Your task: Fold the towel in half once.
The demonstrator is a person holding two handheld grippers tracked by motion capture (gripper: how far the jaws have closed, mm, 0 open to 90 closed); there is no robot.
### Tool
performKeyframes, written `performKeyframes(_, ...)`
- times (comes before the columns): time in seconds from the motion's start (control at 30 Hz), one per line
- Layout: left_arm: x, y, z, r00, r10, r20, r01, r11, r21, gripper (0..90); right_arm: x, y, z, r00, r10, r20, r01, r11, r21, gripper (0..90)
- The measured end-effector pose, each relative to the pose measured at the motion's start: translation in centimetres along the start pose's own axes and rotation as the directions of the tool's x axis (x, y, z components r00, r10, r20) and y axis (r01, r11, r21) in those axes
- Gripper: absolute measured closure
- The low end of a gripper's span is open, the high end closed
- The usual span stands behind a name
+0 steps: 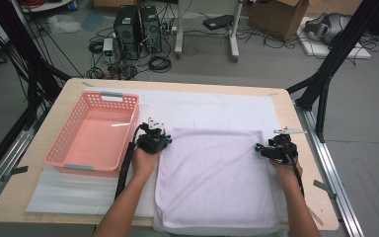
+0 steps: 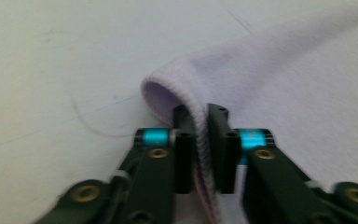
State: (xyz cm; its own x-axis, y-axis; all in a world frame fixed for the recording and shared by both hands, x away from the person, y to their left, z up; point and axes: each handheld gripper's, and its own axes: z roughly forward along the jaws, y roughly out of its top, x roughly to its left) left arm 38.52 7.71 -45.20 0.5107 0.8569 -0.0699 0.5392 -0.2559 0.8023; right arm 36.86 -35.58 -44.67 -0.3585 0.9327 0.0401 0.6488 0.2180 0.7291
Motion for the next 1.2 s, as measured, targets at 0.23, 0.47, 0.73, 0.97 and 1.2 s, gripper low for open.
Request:
performKeyframes(0.23,0.8,-0.1,0.0,0.9884,-0.143,0.050,0.143,0.9897,0.004,85.5,0.4,0.4,-0.1,0.9950,0.065,-0.076,-0.063,0.998,0.030,85.0)
performKeyframes(0.47,1.0,0.7,-0.3,0.9764,-0.210,0.051,0.213,0.9740,-0.077,86.2,0.2,0.7,-0.4,0.9963,0.050,-0.070,-0.050,0.999,0.002,86.7)
performKeyframes(0.73,2.0,3.8,-0.2,0.9733,-0.225,0.048,0.229,0.9642,-0.134,86.2,-0.3,2.4,-1.0,0.9983,0.053,-0.025,-0.056,0.988,-0.141,86.7)
performKeyframes(0.97,3.6,7.0,1.3,0.9773,-0.210,0.032,0.212,0.9688,-0.129,86.0,-0.8,4.6,0.3,0.9989,0.034,0.032,-0.028,0.985,-0.172,86.6)
performKeyframes(1.2,4.7,7.9,2.6,0.9741,-0.223,0.039,0.226,0.9644,-0.137,85.8,-0.8,5.7,1.9,0.9943,0.043,0.098,-0.022,0.978,-0.207,86.4)
